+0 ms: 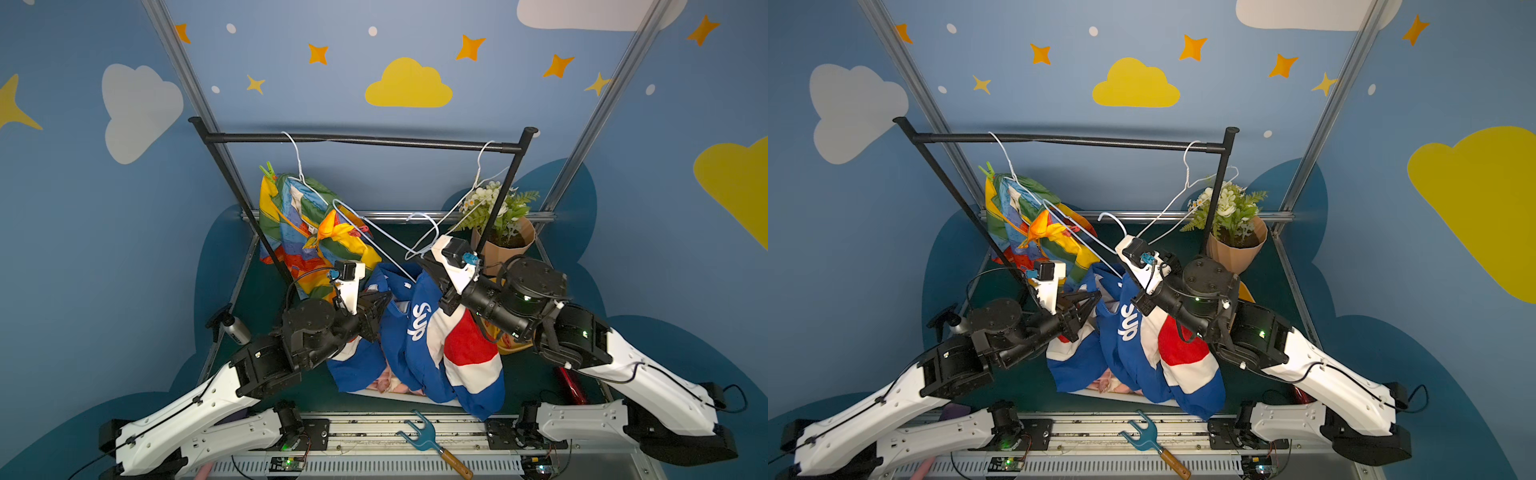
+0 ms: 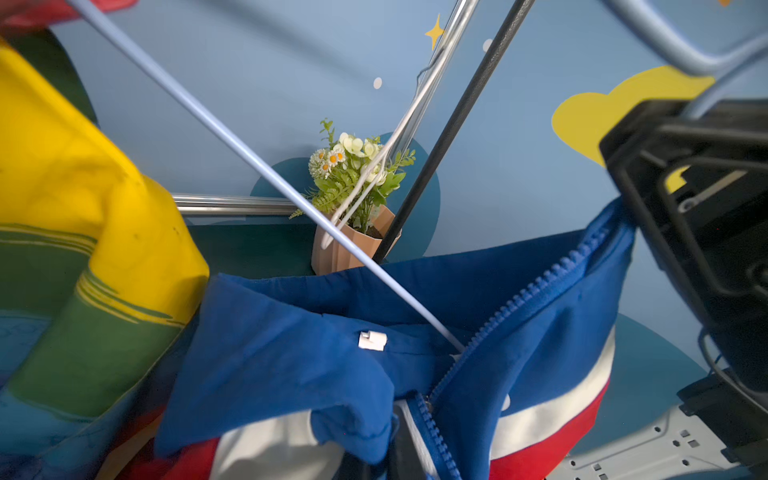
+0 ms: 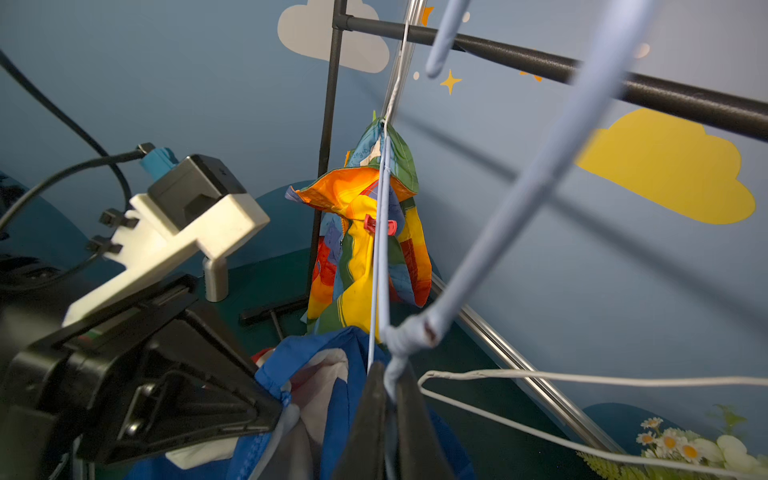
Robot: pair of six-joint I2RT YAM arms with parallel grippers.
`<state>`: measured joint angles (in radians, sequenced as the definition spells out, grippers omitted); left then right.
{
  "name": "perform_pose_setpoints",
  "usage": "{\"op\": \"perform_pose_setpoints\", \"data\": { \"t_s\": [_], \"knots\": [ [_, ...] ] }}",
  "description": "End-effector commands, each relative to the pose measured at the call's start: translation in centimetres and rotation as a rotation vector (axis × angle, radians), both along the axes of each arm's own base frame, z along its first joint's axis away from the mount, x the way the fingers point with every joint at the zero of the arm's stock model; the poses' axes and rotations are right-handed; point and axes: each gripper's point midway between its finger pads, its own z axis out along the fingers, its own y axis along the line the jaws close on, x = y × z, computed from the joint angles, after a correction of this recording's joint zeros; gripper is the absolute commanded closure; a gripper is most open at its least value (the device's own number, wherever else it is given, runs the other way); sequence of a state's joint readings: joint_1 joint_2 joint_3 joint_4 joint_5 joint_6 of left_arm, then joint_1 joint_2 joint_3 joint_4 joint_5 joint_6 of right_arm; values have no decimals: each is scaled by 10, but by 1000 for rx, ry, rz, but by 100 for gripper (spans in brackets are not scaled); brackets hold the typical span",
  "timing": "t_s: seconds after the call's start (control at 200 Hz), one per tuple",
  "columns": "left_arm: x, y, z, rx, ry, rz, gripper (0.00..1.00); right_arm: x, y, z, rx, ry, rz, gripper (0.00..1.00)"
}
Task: Remove the clothespins securing jackets to the hanger
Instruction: Remove the jacket from the hanger.
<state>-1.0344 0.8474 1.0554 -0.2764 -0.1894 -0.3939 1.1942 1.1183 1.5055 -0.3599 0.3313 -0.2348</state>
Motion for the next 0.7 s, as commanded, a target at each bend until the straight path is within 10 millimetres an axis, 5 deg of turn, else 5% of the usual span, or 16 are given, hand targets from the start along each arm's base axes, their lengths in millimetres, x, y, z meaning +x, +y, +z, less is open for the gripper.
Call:
{"op": "perform_pose_setpoints", "data": {
  "t_s": [0.0, 0.205, 0.42, 0.696],
  "knots": [
    [-2, -16, 6, -28, -2, -53, 87, -2, -4, 0, 28, 34, 5, 100],
    [-2, -35, 2, -40, 1, -86, 61, 1, -3, 11, 56, 33, 11, 100],
    [-11, -43, 8, 29, -75, -135, 37, 3, -2, 2, 22, 41, 18, 100],
    [-14, -56, 3, 69, -99, -189, 28, 3, -8, -13, 28, 114, 82, 100]
  ]
}}
